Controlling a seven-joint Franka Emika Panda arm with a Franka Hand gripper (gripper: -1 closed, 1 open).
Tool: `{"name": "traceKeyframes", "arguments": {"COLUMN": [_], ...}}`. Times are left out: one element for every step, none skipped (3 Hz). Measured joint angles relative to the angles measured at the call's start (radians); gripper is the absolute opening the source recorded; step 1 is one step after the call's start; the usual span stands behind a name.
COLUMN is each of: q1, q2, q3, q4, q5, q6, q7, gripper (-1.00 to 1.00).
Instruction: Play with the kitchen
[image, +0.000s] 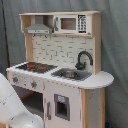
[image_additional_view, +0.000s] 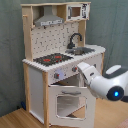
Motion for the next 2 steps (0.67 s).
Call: {"name": "traceKeyframes", "arguments": {"q1": [0.003, 0.009], "q2": [0.063, 0.125], "q3": [0.001, 0.001], "q4": [0.0, 0.0], "q5": [0.038, 0.082], "q6": [-0.017, -0.039], "q7": [-0.089, -0.176], "gripper": [1.0, 1.0]}}
